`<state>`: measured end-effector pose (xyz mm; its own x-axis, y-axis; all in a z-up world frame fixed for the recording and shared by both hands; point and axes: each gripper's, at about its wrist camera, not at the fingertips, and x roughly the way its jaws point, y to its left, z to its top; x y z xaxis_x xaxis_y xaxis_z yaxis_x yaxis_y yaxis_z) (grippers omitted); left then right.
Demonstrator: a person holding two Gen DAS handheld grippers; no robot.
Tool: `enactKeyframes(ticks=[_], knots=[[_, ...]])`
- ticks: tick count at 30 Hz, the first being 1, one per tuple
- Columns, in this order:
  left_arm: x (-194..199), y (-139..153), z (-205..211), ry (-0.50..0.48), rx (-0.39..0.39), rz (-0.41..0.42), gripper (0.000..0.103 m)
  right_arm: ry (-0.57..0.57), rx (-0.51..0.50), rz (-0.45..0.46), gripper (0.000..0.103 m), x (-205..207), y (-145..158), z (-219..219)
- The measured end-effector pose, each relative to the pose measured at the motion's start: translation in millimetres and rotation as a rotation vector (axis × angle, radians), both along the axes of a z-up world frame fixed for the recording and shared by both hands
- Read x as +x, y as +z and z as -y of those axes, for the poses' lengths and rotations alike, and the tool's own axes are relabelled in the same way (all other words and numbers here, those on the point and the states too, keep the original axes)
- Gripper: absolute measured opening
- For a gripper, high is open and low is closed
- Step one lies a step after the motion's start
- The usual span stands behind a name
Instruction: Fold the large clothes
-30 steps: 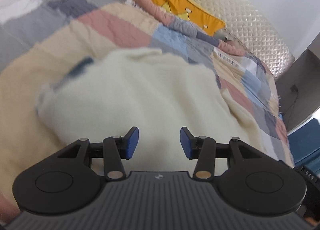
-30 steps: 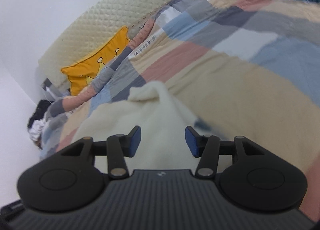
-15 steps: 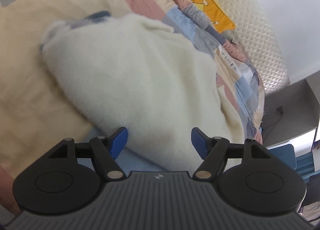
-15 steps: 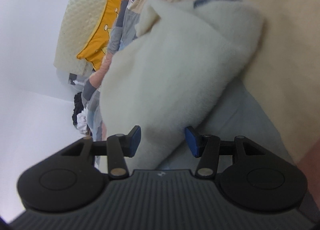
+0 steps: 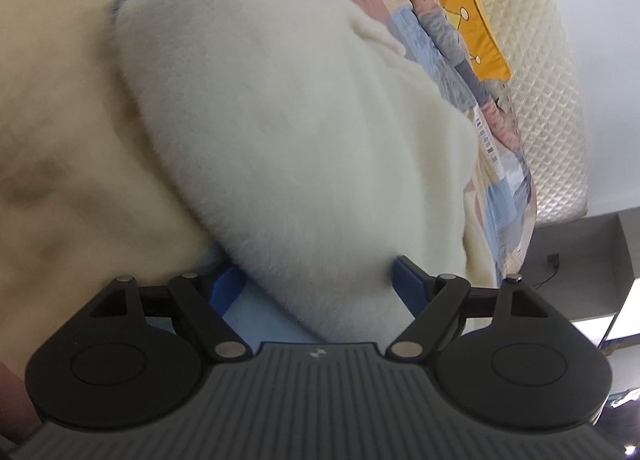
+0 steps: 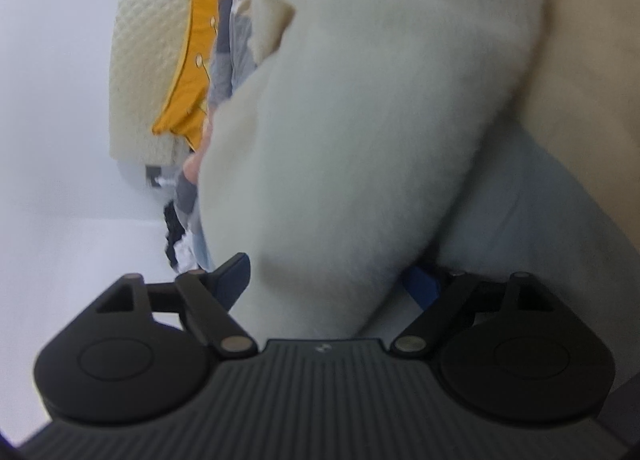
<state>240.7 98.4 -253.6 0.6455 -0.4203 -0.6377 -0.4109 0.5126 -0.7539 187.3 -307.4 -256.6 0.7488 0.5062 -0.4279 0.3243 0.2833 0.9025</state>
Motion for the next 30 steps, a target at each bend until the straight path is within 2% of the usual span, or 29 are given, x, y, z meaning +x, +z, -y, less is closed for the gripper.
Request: enactKeyframes(ticks=[5, 7, 9, 11, 14, 17, 18, 19, 22, 26, 29, 30], knots=[[0.4, 0.5, -7.7, 0.069, -0.018, 0.019, 0.083, -0.105, 0.061, -0.019, 0.085, -9.4, -4.4, 16.4], [3.8, -0.3, -10.8, 0.091, 0.007, 0.022, 0.083, -0.161, 0.032, -0.021, 0.084, -15.9, 0.0, 23.3], [7.0, -3.5, -13.5, 0.104, 0.001, 0.022, 0.083, -0.223, -0.03, 0.002, 0.085, -25.3, 9.3, 30.2], [9.2, -3.9, -15.4, 0.111, 0.006, 0.028, 0.083, -0.265, -0.039, 0.012, 0.085, -30.6, 10.9, 34.4], [12.8, -3.3, -14.0, 0.112, 0.028, 0.04, 0.083, -0.267, -0.034, 0.0, 0.081, -27.5, 2.5, 36.9], [19.0, 0.3, -6.1, 0.095, 0.092, 0.055, 0.082, -0.234, -0.06, 0.013, 0.08, -14.5, 0.4, 36.6], [20.1, 0.2, -4.7, 0.094, 0.103, 0.061, 0.082, -0.219, -0.067, 0.017, 0.077, -12.7, -1.1, 37.9], [21.2, 0.5, -3.6, 0.091, 0.113, 0.064, 0.082, -0.213, -0.083, 0.008, 0.068, -9.4, -2.0, 38.5], [21.4, 1.7, 0.5, 0.074, 0.152, 0.078, 0.081, -0.207, -0.112, 0.012, 0.06, -6.1, 1.1, 38.7], [20.8, 4.6, 4.5, 0.068, 0.201, 0.093, 0.073, -0.193, -0.178, 0.053, 0.045, -7.8, 9.0, 35.5], [17.7, 4.8, 1.2, 0.074, 0.204, 0.101, 0.059, -0.18, -0.193, 0.088, 0.037, -9.2, 16.4, 35.7], [16.3, 6.3, 0.6, 0.079, 0.207, 0.118, 0.05, -0.177, -0.202, 0.101, 0.035, -10.7, 20.2, 35.0]])
